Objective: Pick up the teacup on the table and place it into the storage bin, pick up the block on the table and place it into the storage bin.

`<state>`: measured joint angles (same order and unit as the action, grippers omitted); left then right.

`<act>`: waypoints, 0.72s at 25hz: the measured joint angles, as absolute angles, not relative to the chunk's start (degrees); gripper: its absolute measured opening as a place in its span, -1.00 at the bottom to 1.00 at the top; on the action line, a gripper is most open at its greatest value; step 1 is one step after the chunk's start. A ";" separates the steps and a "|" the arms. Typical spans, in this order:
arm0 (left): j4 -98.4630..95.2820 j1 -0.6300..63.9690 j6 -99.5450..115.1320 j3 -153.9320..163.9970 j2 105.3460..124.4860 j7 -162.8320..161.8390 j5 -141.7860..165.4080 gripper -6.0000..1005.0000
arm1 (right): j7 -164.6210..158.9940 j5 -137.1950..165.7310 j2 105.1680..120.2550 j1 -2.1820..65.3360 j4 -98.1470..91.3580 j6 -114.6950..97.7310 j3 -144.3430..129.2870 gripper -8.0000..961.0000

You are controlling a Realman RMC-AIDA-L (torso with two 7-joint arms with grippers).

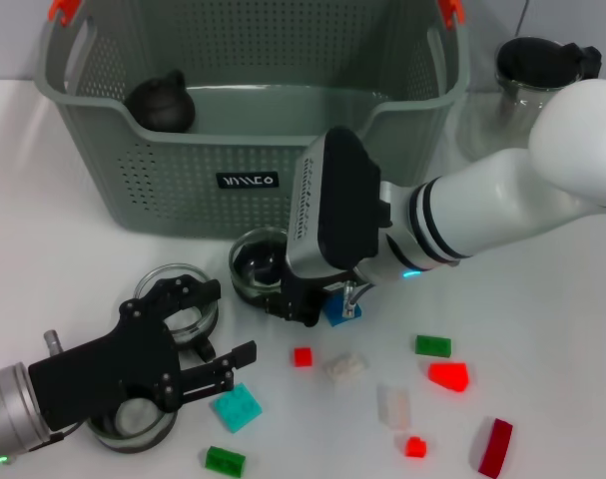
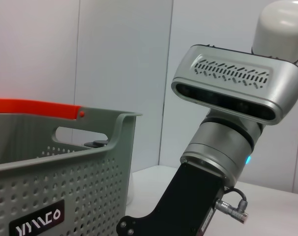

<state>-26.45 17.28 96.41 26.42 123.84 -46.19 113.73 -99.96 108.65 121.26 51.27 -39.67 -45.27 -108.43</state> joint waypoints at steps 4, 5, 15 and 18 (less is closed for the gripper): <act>-26.45 17.16 96.46 25.94 123.84 -46.14 113.73 0.41 | -99.99 108.75 121.20 51.33 -40.34 -46.61 -108.68 -0.51; -26.45 17.13 96.53 25.86 123.84 -46.12 113.73 0.41 | -100.09 108.78 121.19 51.35 -40.53 -46.84 -108.69 -0.54; -26.45 17.05 96.75 25.84 123.82 -46.05 113.73 0.41 | -101.92 109.04 120.64 49.42 -44.42 -49.46 -108.36 -0.85; -26.46 16.88 96.93 25.51 123.76 -46.04 113.73 0.41 | -103.94 110.83 120.15 47.08 -48.00 -52.18 -106.80 -0.85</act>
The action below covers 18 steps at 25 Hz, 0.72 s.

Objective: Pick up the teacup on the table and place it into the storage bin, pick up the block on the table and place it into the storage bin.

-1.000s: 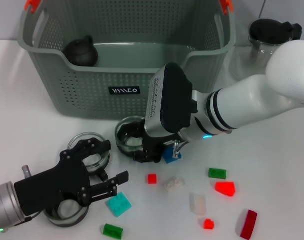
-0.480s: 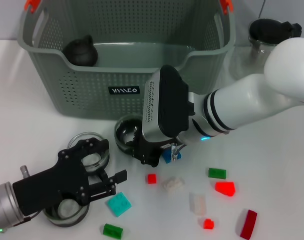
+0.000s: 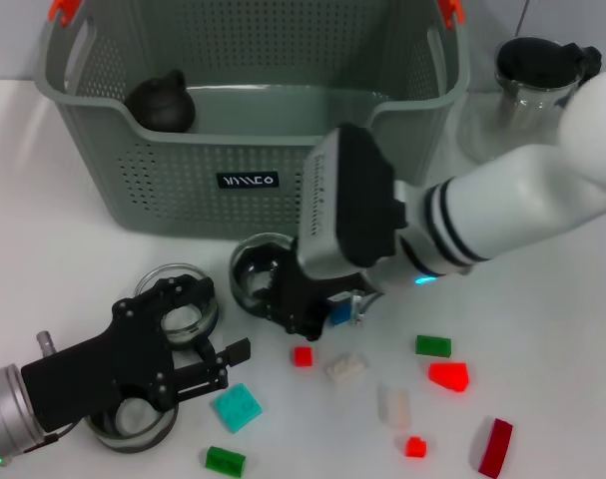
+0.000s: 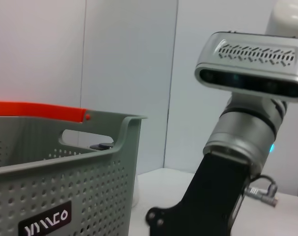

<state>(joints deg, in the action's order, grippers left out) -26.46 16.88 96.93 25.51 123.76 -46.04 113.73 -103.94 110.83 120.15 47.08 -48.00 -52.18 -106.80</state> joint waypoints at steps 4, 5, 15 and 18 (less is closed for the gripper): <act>-26.45 16.68 96.95 25.02 123.75 -45.97 113.73 0.40 | -107.31 117.24 120.14 42.73 -55.73 -59.25 -100.99 -0.83; -26.46 16.66 96.97 25.00 123.75 -45.97 113.73 0.40 | -108.22 118.58 120.15 41.74 -57.59 -60.83 -99.93 -0.82; -26.55 16.49 97.03 24.87 123.76 -45.96 113.73 0.40 | -119.81 123.16 120.06 35.82 -78.74 -84.94 -86.30 -0.78; -26.55 16.62 96.99 24.87 123.81 -45.96 113.73 0.40 | -125.87 120.07 120.21 37.05 -87.32 -93.05 -79.34 -0.77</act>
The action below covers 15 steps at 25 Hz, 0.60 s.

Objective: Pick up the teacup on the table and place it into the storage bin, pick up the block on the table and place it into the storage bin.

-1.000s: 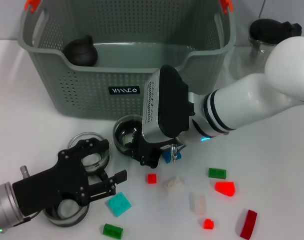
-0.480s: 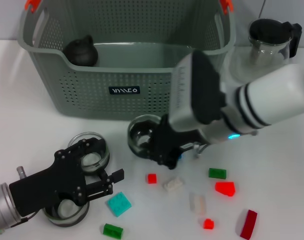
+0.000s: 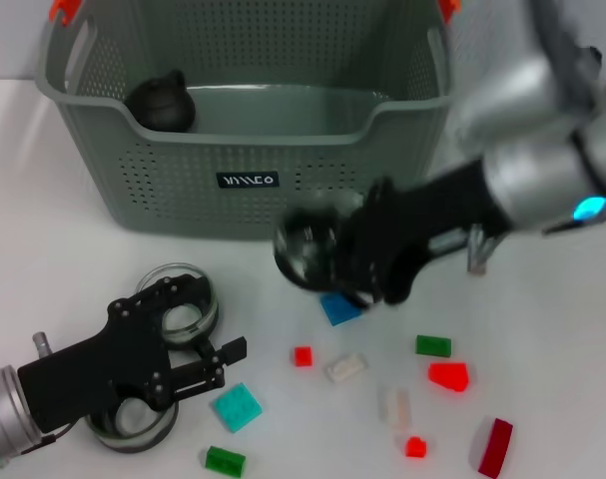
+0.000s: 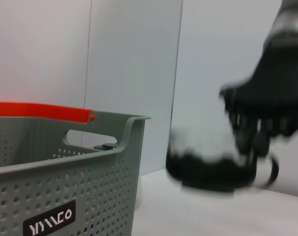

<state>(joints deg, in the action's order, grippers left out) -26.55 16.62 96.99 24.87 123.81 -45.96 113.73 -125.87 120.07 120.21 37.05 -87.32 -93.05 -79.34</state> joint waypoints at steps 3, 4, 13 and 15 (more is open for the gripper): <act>-26.55 16.79 96.97 24.88 123.77 -45.96 113.73 0.40 | -128.45 118.48 120.18 38.87 -90.29 -95.39 -75.86 -0.76; -26.54 16.84 96.96 24.88 123.75 -45.96 113.73 0.40 | -129.62 117.96 120.18 40.03 -91.29 -96.18 -73.89 -0.75; -26.49 17.79 96.79 24.87 123.82 -45.96 113.73 0.39 | -129.66 122.28 119.63 54.69 -83.15 -86.50 -61.27 -0.72; -26.46 18.06 96.73 24.87 123.84 -45.96 113.73 0.39 | -127.78 125.44 119.52 57.26 -77.79 -81.27 -61.22 -0.71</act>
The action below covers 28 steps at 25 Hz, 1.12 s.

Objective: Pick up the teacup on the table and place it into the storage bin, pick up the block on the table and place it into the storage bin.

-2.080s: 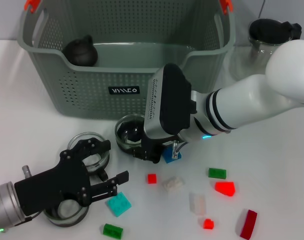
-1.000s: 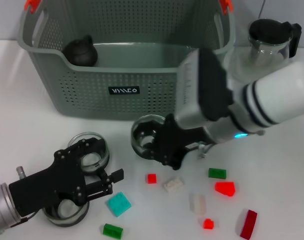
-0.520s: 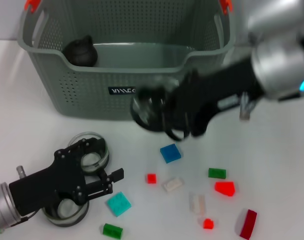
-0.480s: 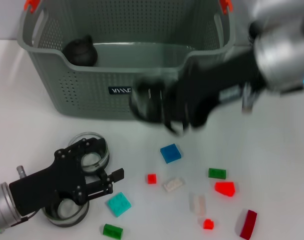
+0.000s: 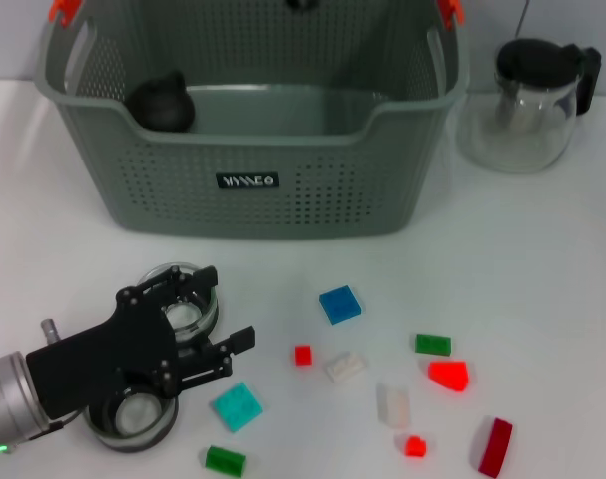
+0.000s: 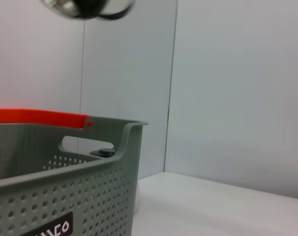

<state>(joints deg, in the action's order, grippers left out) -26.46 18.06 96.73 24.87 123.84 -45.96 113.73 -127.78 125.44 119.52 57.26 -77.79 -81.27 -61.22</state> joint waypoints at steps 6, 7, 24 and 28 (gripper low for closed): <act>-25.98 19.17 96.62 24.87 123.92 -45.96 113.73 0.39 | -119.25 134.38 120.12 63.24 -56.03 -59.35 -63.77 -0.68; -25.82 19.23 96.61 24.87 123.93 -45.96 113.73 0.39 | -118.30 134.89 120.12 63.65 -52.80 -55.66 -65.18 -0.68; -25.12 19.42 96.32 24.96 123.93 -45.78 113.73 0.38 | -112.94 135.85 120.23 64.69 -31.52 -32.78 -74.04 -0.61; -25.06 19.42 96.25 24.96 123.93 -45.73 113.73 0.37 | -112.95 135.87 120.24 64.48 -30.96 -32.61 -74.07 -0.59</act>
